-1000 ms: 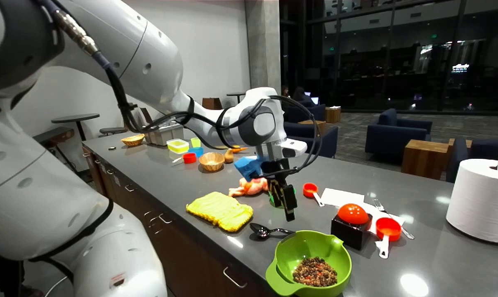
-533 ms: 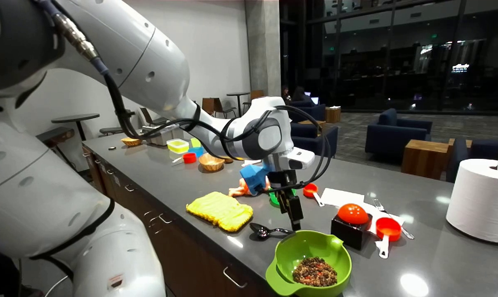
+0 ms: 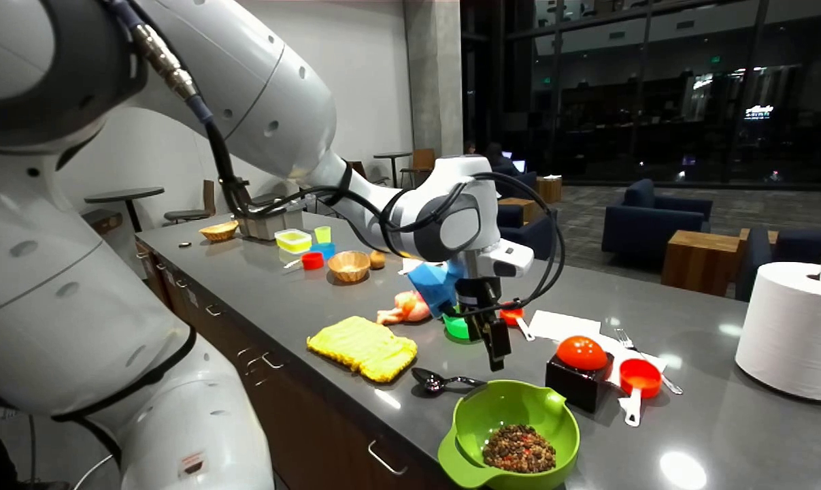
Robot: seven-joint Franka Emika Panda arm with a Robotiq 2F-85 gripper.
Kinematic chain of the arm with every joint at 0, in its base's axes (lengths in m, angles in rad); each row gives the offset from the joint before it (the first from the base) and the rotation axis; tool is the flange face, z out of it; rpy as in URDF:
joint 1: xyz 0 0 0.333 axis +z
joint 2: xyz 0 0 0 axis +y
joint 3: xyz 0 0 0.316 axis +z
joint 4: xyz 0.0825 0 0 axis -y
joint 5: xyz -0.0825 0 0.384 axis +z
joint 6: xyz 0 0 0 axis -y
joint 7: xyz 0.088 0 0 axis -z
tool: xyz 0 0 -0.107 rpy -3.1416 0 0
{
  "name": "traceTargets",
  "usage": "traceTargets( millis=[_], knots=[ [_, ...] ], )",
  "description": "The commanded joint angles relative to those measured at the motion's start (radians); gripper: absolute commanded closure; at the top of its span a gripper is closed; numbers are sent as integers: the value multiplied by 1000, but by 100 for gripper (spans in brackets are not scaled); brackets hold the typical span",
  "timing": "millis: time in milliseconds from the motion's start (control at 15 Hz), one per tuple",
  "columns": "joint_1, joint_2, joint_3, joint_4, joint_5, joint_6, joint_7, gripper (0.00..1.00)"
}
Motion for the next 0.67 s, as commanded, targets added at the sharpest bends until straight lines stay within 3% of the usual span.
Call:
traceTargets(
  millis=[0, 600],
  knots=[
    [10, 63, -19, 67, 12, -8, -57, 0],
    [8, 75, -14, 88, -13, -12, -29, 0]
  ],
)
